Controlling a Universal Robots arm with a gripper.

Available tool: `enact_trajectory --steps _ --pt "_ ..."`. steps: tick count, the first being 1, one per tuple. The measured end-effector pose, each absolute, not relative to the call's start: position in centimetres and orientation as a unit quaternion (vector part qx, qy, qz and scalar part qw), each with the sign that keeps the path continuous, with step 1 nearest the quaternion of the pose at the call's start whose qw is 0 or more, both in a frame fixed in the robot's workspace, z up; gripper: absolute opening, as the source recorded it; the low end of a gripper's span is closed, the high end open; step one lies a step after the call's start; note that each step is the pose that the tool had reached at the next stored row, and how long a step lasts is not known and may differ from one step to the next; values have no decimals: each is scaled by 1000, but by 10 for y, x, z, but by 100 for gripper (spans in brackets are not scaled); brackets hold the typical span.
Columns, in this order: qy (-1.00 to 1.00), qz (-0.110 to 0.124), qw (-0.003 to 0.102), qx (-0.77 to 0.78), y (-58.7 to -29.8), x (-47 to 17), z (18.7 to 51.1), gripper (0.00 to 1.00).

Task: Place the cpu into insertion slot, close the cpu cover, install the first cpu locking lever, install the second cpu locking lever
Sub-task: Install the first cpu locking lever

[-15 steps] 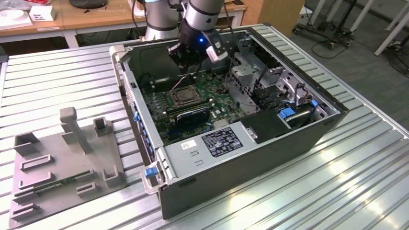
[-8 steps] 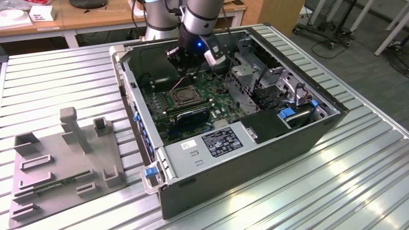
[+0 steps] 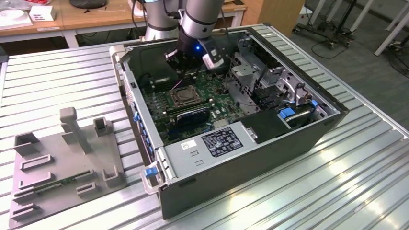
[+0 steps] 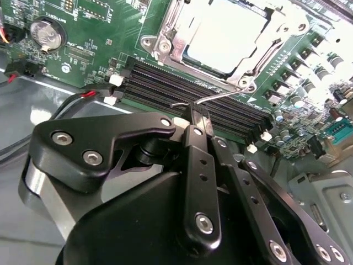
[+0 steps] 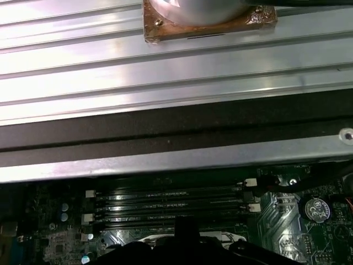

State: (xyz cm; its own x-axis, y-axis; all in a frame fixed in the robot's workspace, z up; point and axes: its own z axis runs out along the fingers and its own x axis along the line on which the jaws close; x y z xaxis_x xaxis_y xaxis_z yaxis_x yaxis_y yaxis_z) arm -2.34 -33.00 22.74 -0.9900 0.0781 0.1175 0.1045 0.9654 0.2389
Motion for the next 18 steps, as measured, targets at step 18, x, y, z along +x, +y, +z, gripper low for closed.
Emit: enact_trajectory --steps 18 --pt "-990 -125 51 -46 -330 -27 212 11"
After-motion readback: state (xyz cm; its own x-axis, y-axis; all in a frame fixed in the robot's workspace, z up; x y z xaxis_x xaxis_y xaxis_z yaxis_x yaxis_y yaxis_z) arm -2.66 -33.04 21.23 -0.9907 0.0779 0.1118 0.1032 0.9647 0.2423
